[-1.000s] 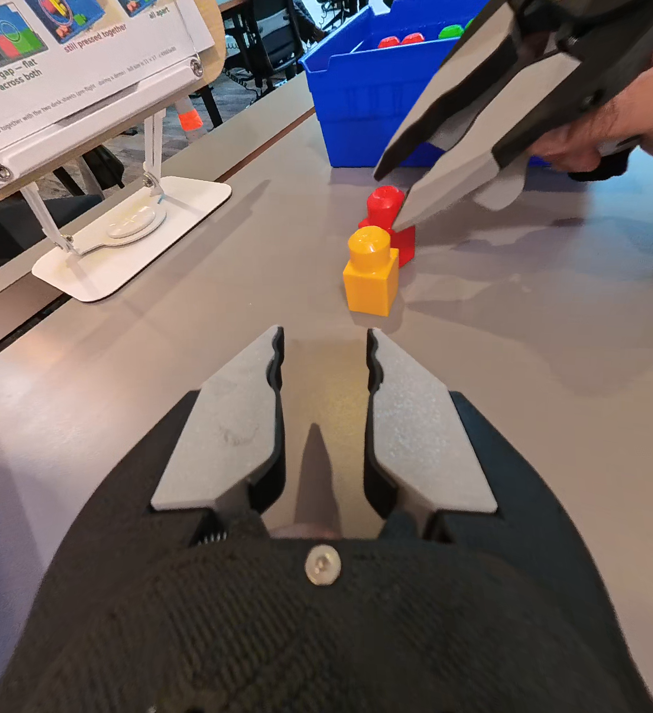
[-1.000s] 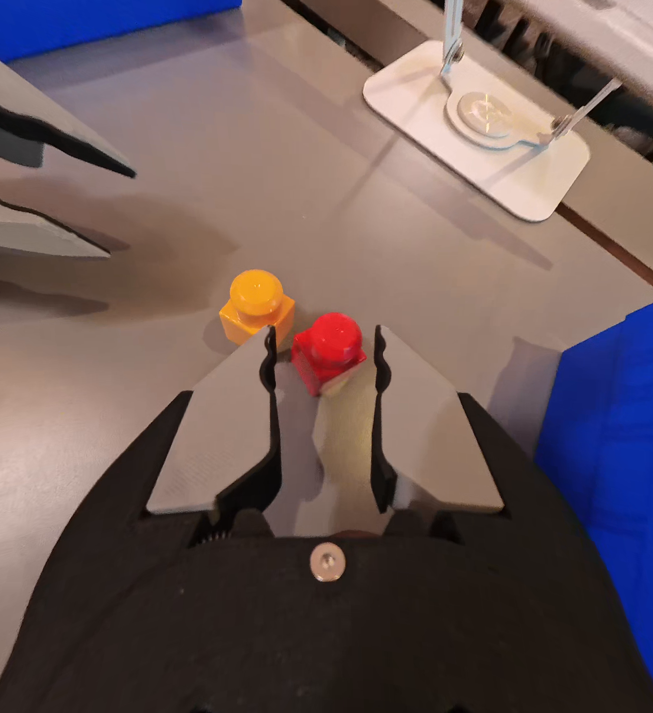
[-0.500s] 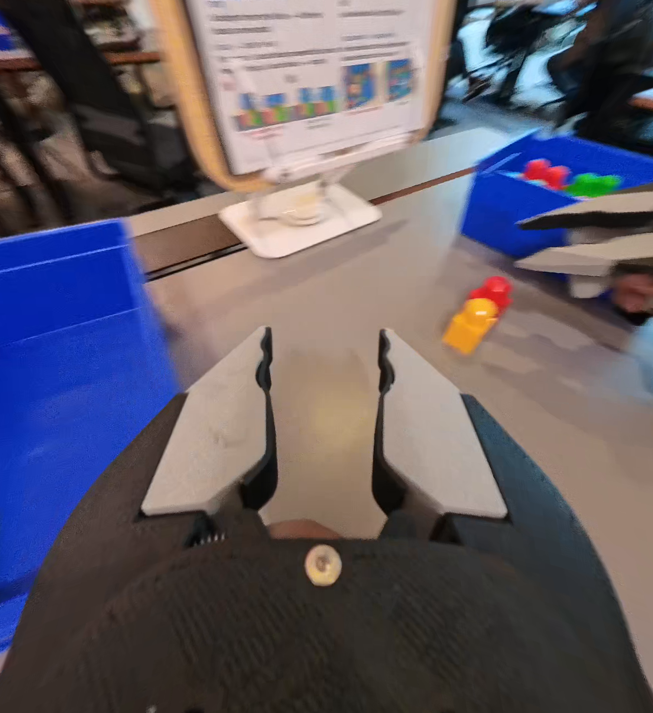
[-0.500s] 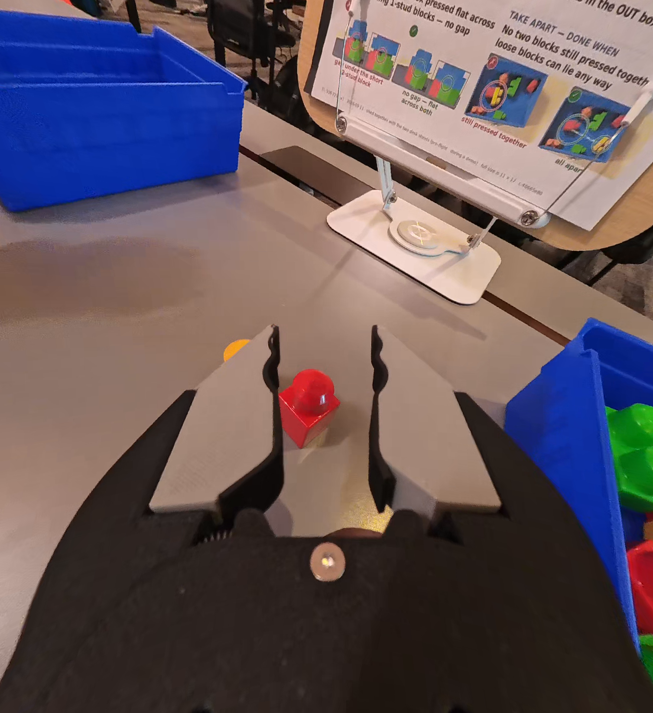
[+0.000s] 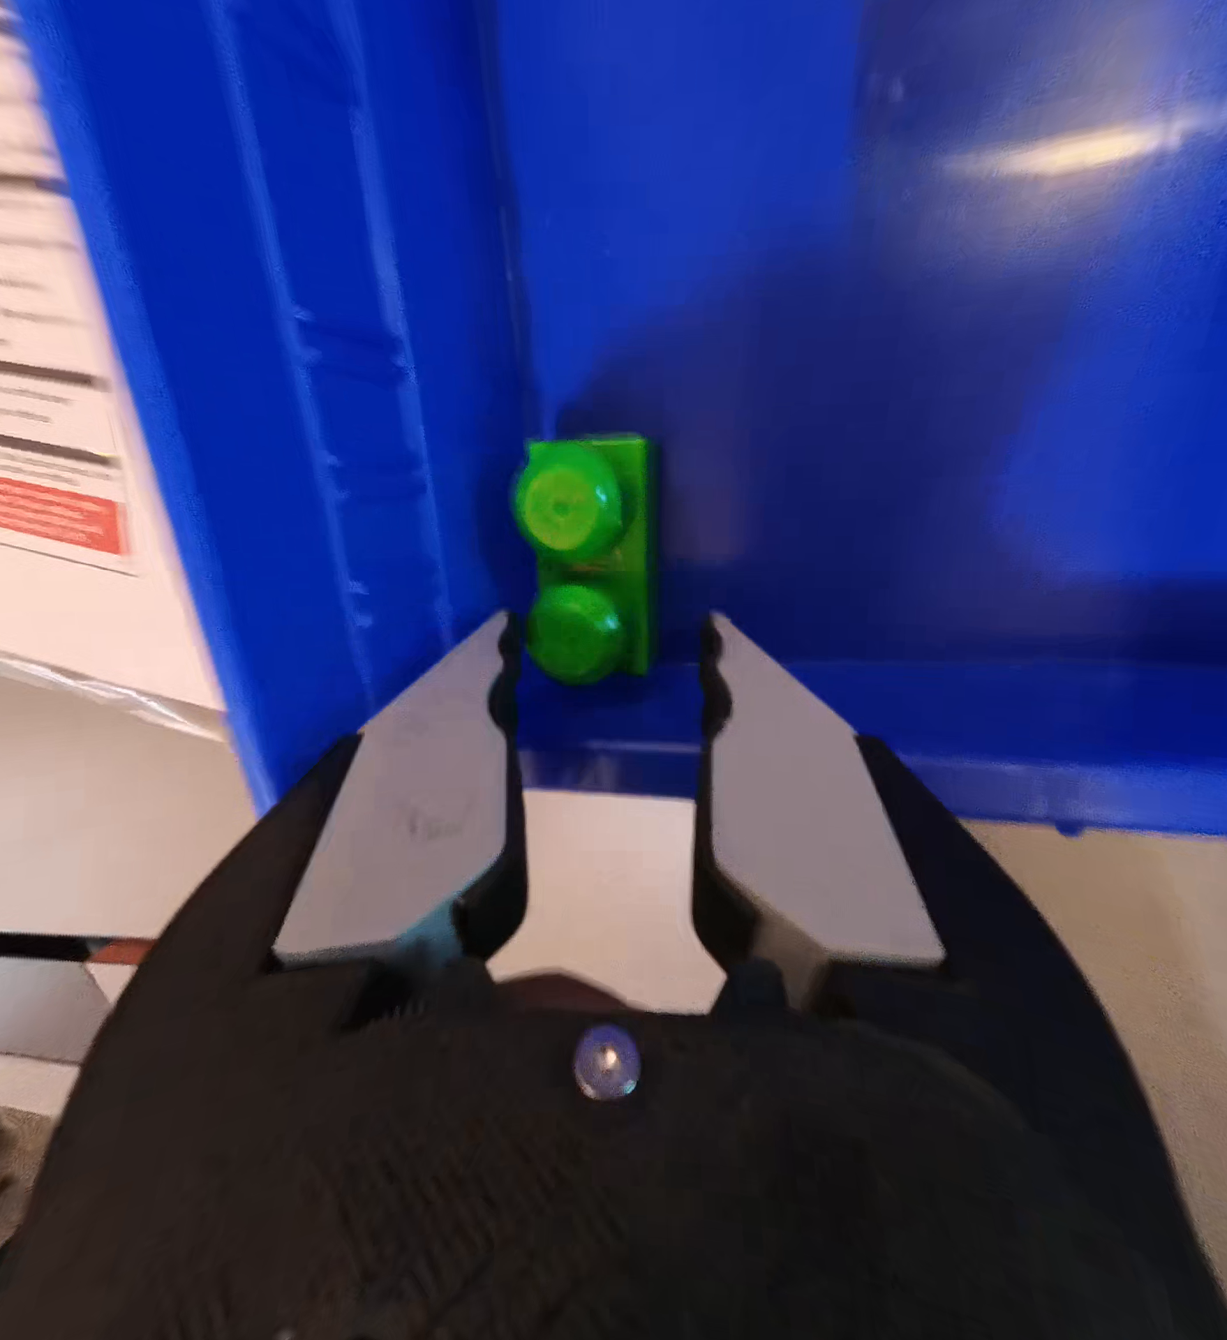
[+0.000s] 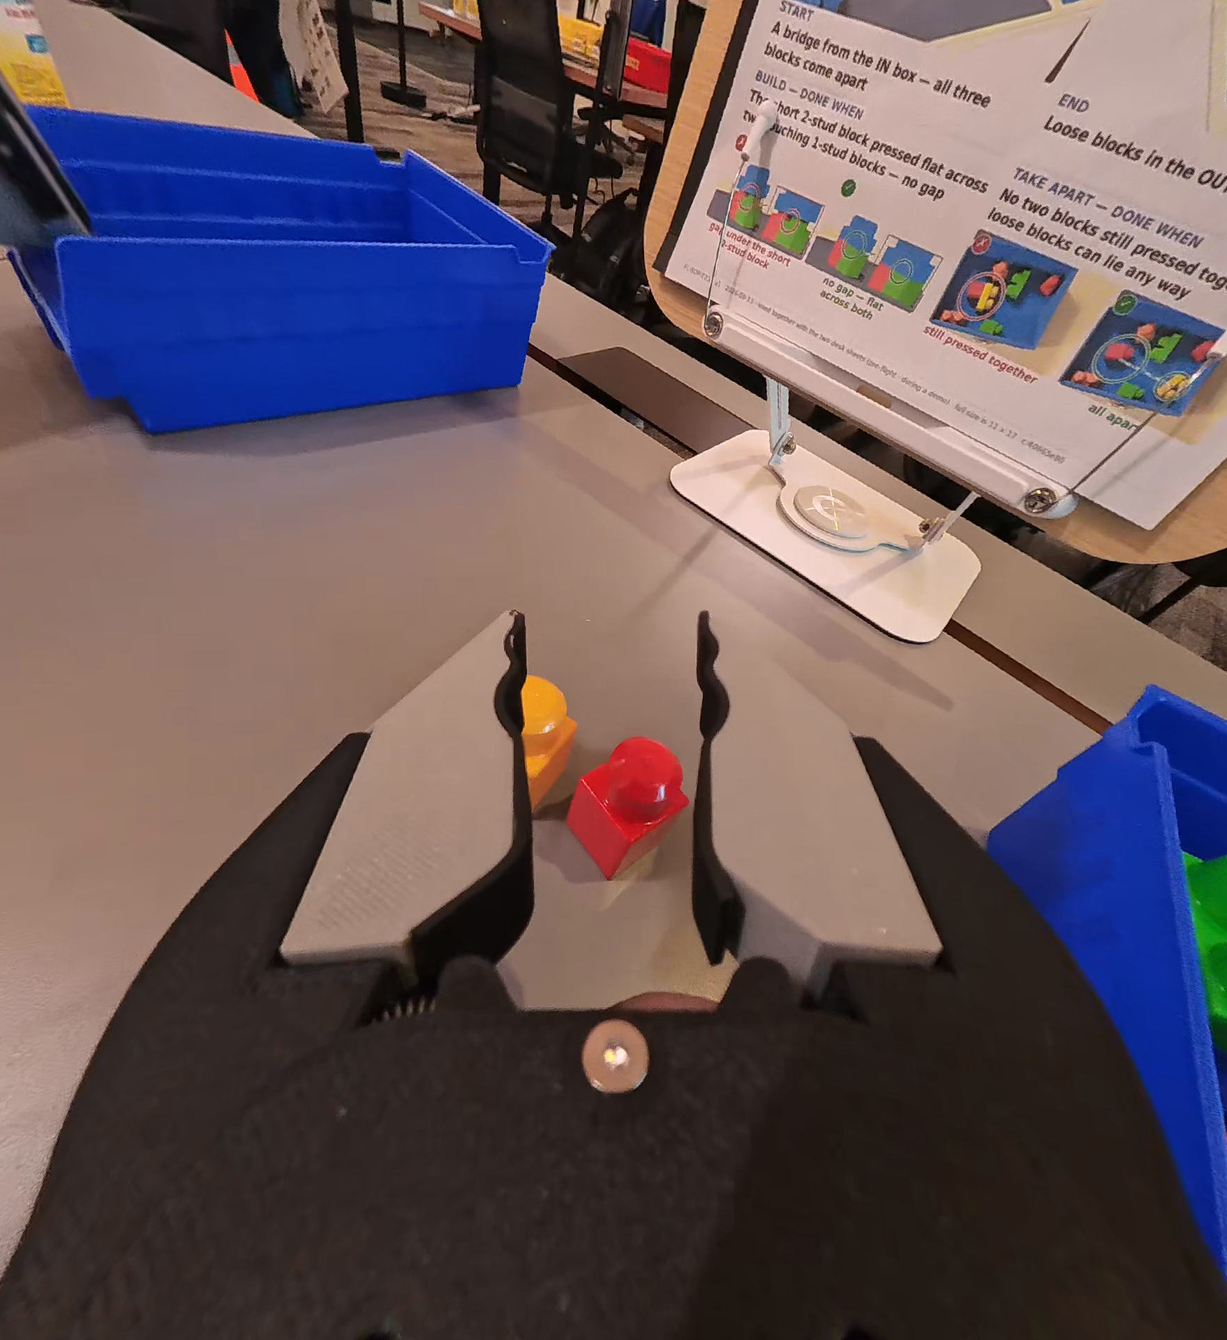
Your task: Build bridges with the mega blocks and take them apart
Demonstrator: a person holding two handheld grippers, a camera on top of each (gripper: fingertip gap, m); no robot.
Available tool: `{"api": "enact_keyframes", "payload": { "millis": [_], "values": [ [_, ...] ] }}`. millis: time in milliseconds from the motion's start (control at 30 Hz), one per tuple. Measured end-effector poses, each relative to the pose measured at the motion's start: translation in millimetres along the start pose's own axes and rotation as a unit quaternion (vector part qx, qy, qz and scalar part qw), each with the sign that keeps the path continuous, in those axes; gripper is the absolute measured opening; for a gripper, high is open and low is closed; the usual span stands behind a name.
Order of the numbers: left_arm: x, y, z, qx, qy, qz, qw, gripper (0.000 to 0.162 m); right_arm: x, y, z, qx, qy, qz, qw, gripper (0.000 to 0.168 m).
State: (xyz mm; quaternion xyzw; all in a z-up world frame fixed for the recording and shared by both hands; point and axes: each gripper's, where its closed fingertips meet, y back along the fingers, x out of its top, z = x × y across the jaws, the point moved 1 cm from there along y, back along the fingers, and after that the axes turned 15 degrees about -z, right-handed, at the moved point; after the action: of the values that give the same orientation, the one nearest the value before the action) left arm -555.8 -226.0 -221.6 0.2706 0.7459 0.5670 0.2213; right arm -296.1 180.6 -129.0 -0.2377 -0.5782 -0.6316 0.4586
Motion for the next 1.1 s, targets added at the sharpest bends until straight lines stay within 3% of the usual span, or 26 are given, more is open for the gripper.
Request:
{"api": "enact_keyframes", "payload": {
  "millis": [133,233,367,467,567,667,733,867,1000,1067,1100],
  "values": [
    [9,-1,10,-0.084,0.020,0.017,0.996,0.032,2,1,-2,0.004,0.001,0.007,1.000,0.044],
    [11,1,8,-0.083,0.010,0.029,0.996,0.031,1,1,-3,0.007,0.004,0.003,1.000,0.044],
    [33,47,23,-0.139,0.014,0.151,0.979,0.031,2,1,-6,0.012,0.005,0.004,1.000,0.044],
    [42,116,65,-0.209,-0.033,0.263,0.941,0.031,4,1,-10,0.028,0.000,0.009,1.000,0.044],
    [35,180,145,-0.273,-0.151,0.344,0.886,0.031,6,2,-15,0.054,-0.008,0.018,0.998,0.044],
    [24,208,230,-0.288,-0.263,0.380,0.839,0.031,13,8,-28,0.113,-0.014,0.048,0.992,0.046],
    [14,223,284,-0.342,-0.318,0.396,0.791,0.030,19,15,-39,0.167,-0.018,0.070,0.983,0.046],
    [-1,231,356,-0.427,-0.390,0.405,0.708,0.028,21,23,-61,0.284,-0.035,0.083,0.954,0.052],
    [-3,216,383,-0.454,-0.412,0.406,0.678,0.026,26,31,-66,0.364,-0.078,0.105,0.922,0.053],
    [1,211,386,-0.475,-0.397,0.405,0.673,0.025,18,20,-61,0.352,-0.098,0.079,0.927,0.035],
    [4,204,386,-0.473,-0.395,0.395,0.681,0.025,14,14,-57,0.340,-0.103,0.066,0.933,0.034]
  ]
}}
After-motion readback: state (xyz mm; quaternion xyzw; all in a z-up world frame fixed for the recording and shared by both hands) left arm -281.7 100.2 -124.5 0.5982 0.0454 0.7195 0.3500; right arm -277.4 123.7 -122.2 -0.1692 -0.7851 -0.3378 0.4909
